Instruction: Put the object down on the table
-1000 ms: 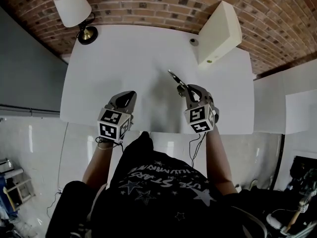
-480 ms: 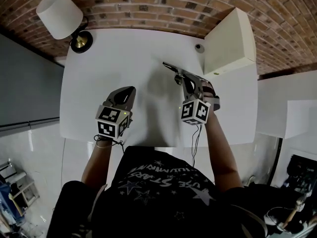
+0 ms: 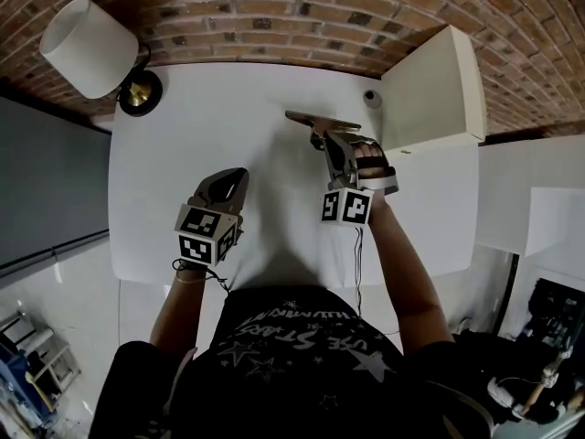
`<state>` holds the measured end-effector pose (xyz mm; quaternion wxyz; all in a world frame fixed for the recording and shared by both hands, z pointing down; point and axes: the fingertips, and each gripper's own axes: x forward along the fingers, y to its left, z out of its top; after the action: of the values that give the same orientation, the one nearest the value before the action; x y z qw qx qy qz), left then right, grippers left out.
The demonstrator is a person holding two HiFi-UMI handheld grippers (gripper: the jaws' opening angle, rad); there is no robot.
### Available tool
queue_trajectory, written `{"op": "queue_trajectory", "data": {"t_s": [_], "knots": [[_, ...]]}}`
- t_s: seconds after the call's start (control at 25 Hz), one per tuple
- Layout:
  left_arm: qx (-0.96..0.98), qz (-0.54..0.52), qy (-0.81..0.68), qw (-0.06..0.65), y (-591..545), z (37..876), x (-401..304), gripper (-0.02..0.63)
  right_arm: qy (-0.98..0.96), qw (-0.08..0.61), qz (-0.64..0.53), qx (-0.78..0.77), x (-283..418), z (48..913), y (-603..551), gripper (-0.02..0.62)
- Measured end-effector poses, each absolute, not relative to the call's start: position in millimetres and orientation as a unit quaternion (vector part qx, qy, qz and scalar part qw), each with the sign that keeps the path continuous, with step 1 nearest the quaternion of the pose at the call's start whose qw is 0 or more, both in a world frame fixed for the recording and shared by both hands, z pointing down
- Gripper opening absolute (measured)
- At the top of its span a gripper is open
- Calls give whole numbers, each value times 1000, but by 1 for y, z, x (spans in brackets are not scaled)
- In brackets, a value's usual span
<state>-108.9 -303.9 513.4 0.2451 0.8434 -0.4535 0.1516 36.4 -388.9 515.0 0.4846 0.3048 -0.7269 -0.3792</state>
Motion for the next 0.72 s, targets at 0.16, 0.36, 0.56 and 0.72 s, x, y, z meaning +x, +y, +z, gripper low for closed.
{"op": "queue_trajectory", "data": {"t_s": [0.16,0.36,0.56,0.72], "knots": [[845,155,-447,249,-311,520,-111,21,-727,487,-387,290,27,530,-400,11],[840,158,-451,256,-316,528,-119,21,-729,493,-394,266,18,551,-407,11],[835,163,-450,272,-319,541,-125,21,-729,504,-389,251,17,570,-413,11],[835,167,-444,280,-318,547,-122,21,-728,508,-386,250,23,579,-417,11]]}}
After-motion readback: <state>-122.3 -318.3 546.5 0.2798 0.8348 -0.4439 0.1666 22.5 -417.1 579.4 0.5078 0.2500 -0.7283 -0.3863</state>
